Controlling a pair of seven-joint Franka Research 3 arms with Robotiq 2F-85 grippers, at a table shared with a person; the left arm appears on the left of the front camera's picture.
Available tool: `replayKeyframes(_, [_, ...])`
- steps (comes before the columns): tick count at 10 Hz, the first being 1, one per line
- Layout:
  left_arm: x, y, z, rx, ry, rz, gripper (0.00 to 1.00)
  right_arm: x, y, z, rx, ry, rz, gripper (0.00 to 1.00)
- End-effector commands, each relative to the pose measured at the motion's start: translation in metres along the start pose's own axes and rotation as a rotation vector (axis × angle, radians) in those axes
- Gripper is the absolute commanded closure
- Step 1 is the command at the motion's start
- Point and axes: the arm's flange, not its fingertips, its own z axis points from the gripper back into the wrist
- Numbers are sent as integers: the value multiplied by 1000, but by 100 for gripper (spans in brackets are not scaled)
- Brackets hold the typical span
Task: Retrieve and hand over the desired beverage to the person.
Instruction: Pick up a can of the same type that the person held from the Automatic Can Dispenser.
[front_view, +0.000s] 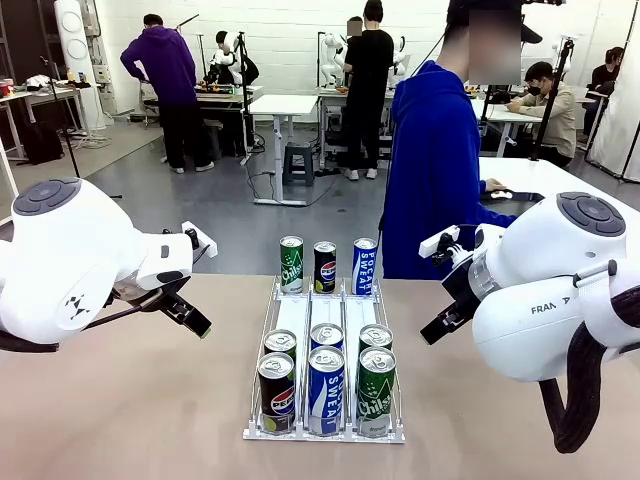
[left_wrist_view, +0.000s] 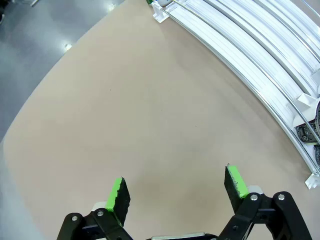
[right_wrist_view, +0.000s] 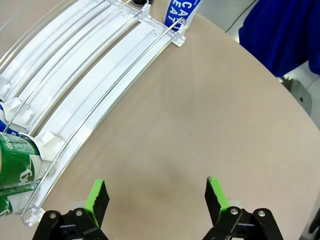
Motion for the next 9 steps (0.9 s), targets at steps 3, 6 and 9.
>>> replayKeyframes(3, [0,0,0,0,0,1,0,0,0,0,0,0,-1,0])
replayKeyframes(6, [12,-2,30,58,-19,-20,0,8,11,74,-77,-85,84,0])
replayKeyframes(9, [59,-6,128,122,8,-84,0,32,4,177,-82,-94,123,0])
